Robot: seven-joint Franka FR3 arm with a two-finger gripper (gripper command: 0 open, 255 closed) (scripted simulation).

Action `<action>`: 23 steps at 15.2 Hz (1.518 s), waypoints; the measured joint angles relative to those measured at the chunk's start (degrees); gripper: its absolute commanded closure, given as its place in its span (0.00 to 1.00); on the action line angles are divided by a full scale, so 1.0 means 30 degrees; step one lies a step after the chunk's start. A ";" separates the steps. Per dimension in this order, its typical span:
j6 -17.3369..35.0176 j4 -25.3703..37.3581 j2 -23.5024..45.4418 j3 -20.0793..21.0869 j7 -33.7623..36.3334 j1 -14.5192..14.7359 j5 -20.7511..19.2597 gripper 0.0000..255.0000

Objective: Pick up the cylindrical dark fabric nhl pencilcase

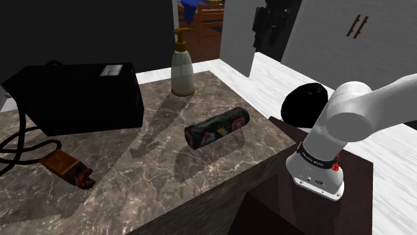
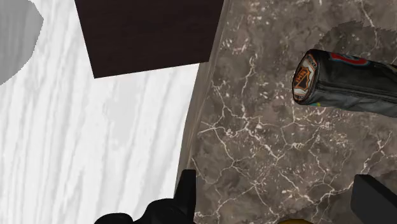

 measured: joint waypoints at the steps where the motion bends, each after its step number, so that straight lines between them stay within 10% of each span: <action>1: 0.0000 0.0000 0.0000 0.0000 0.0000 0.0000 0.0000 0.00; 23: 0.3714 0.0928 1.0385 0.0756 -1.6806 0.8323 0.2497 0.00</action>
